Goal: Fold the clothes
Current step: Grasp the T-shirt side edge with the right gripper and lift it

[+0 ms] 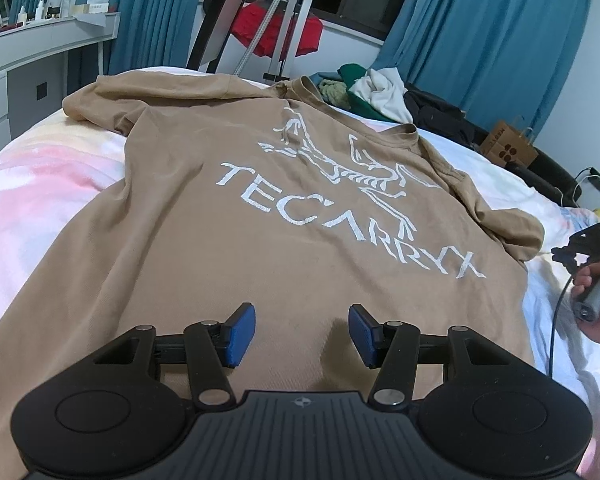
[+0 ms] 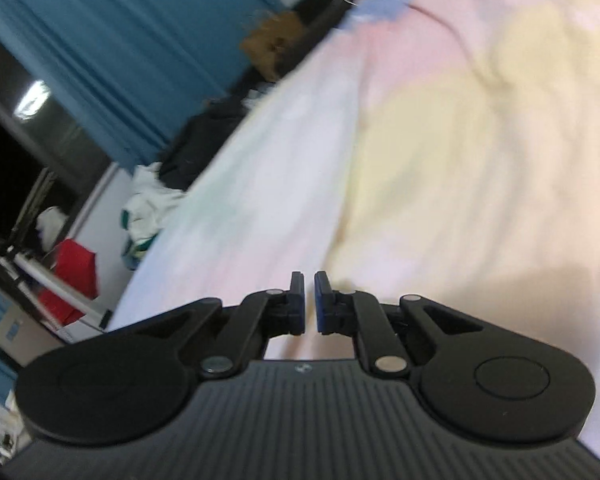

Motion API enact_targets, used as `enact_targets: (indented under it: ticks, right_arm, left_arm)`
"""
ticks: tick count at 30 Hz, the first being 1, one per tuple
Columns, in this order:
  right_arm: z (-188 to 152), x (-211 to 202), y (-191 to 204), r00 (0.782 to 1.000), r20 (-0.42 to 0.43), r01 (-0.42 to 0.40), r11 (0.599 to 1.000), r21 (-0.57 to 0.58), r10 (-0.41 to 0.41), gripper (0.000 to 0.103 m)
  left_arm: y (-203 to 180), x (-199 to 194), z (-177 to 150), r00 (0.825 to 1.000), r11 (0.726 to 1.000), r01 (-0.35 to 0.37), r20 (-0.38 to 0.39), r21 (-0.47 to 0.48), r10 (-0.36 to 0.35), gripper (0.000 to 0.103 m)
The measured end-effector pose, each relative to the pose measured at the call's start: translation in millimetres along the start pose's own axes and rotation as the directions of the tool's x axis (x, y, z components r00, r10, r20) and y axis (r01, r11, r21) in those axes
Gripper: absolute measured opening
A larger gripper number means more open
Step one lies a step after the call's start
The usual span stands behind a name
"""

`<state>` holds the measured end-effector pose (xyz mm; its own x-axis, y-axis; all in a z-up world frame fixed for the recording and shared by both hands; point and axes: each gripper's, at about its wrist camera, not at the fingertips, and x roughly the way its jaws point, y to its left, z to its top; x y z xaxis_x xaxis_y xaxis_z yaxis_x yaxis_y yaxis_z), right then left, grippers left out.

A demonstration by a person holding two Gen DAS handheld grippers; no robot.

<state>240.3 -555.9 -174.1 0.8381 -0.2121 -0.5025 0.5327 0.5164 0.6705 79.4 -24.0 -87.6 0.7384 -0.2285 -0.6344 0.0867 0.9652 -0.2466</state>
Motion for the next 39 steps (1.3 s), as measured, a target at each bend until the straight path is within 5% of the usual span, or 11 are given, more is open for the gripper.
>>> enact_targets:
  ticks: [3, 5, 7, 12, 14, 16, 21, 26, 32, 36, 39]
  right_arm:
    - [-4.9, -14.0, 17.0, 0.991, -0.102, -0.092, 0.994, -0.06, 0.085, 0.015]
    - [-15.7, -29.2, 37.6, 0.972, -0.162, -0.188, 0.975, -0.12, 0.168, 0.04]
    - [-32.5, -41.3, 56.1, 0.949, -0.217, -0.269, 0.944, -0.191, 0.227, 0.083]
    - [-73.4, -33.2, 86.4, 0.948, -0.295, -0.233, 0.888, -0.396, 0.117, 0.081]
    - [-80.8, -26.4, 85.3, 0.956, -0.285, -0.198, 0.875, -0.443, 0.072, 0.058]
    - [-77.8, -24.9, 78.4, 0.964, -0.264, -0.135, 0.896, -0.424, 0.02, 0.008]
    - [-38.3, -57.0, 60.2, 0.981, -0.095, -0.189, 0.949, -0.253, 0.17, 0.007]
    - [-21.9, -52.9, 30.3, 0.986, -0.032, -0.166, 0.976, -0.14, 0.163, 0.007]
    - [-21.6, -37.0, 3.7, 0.972, -0.163, -0.163, 0.985, 0.055, 0.17, 0.014]
    - [-25.2, -51.8, 12.5, 0.948, -0.189, -0.246, 0.967, 0.072, 0.256, 0.079]
    - [-36.9, -48.9, 28.8, 0.947, -0.202, -0.25, 0.968, 0.019, 0.249, 0.086]
  left_arm:
    - [0.1, 0.1, 0.2, 1.0, 1.0, -0.001, 0.001, 0.001, 0.001, 0.054]
    - [0.5, -0.7, 0.3, 1.0, 1.0, 0.001, 0.001, 0.001, -0.001, 0.054]
    - [0.6, -1.3, 0.5, 1.0, 1.0, 0.002, 0.001, 0.002, -0.002, 0.054]
    - [0.6, -2.5, 0.7, 1.0, 1.0, 0.008, 0.002, 0.013, -0.008, 0.054]
    - [0.5, -2.4, 0.7, 1.0, 1.0, 0.006, 0.003, 0.018, -0.006, 0.054]
    - [0.6, -2.4, 0.8, 1.0, 1.0, 0.004, 0.003, 0.022, -0.004, 0.054]
    - [3.0, -3.2, 2.4, 1.0, 1.0, 0.01, 0.007, 0.017, -0.01, 0.054]
    - [6.4, -3.6, 3.7, 1.0, 1.0, 0.015, 0.004, 0.011, -0.015, 0.054]
    - [6.7, -3.5, 3.7, 1.0, 1.0, 0.013, 0.002, 0.014, -0.013, 0.054]
    - [7.4, -2.3, 3.9, 1.0, 1.0, 0.011, -0.006, 0.011, -0.011, 0.054]
    - [7.1, -2.0, 4.6, 1.0, 1.0, 0.007, -0.005, 0.01, -0.007, 0.054]
